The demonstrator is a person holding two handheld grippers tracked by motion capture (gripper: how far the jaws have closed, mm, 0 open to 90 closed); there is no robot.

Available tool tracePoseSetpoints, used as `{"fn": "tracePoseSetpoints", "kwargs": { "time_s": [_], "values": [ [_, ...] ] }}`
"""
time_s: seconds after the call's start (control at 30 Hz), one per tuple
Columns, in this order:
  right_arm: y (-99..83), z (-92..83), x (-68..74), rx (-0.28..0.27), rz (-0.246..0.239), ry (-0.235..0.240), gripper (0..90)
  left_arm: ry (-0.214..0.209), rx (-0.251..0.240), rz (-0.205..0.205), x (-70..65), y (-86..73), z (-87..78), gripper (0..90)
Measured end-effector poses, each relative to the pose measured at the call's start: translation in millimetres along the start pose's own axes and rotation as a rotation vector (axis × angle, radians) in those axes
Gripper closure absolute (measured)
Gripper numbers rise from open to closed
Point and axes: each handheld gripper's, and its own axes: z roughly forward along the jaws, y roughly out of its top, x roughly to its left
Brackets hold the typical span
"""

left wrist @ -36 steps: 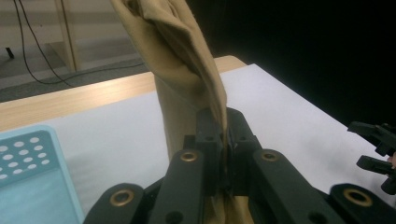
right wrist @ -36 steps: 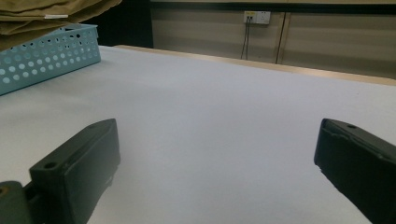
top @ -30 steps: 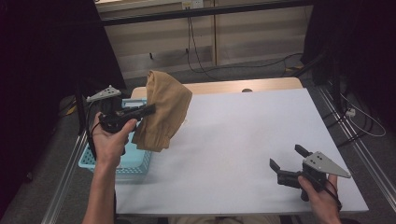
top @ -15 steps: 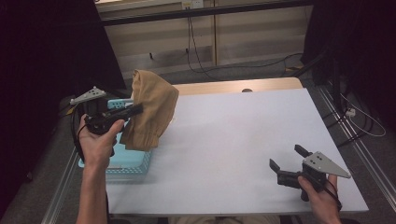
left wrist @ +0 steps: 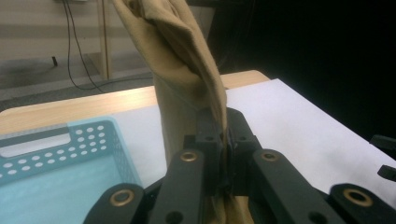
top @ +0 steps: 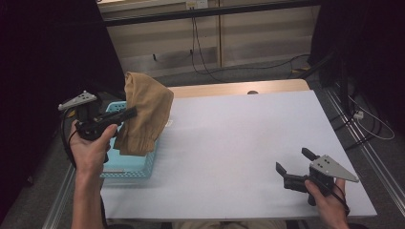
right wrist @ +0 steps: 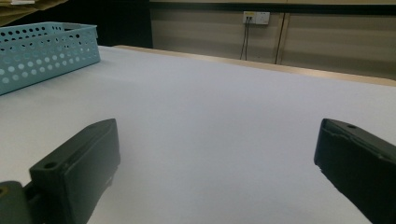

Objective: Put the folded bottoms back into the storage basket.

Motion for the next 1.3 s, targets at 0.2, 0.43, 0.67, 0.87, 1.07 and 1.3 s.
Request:
{"fn": "tracePoseSetpoints", "kwargs": {
  "time_s": [0.2, 0.43, 0.67, 0.87, 1.07, 1.3],
  "values": [
    [-0.1, 0.1, 0.1, 0.001, 0.001, 0.002, 0.2, 0.018, -0.006, -0.017, 4.9, -2.7, -7.4, 86.5],
    [0.0, 0.1, 0.0, 0.001, 0.001, 0.000, 0.2, 0.042, -0.006, -0.036, 10.8, -6.8, -12.9, 86.5],
    [-0.1, 0.3, -0.1, 0.001, 0.000, -0.001, 0.2, 0.068, 0.003, -0.056, 20.0, -14.1, -15.9, 86.5],
    [-0.1, 0.4, 0.1, 0.002, -0.002, -0.003, 0.2, 0.088, -0.001, -0.079, 25.1, -15.8, -17.7, 86.5],
    [-0.1, 0.2, 0.2, 0.002, -0.002, -0.001, 0.2, 0.097, 0.013, -0.116, 33.1, -20.4, -17.3, 86.5],
    [0.0, -0.1, 0.2, 0.000, -0.002, 0.000, 0.2, 0.137, 0.030, -0.115, 37.6, -24.1, -14.9, 86.5]
  ]
}}
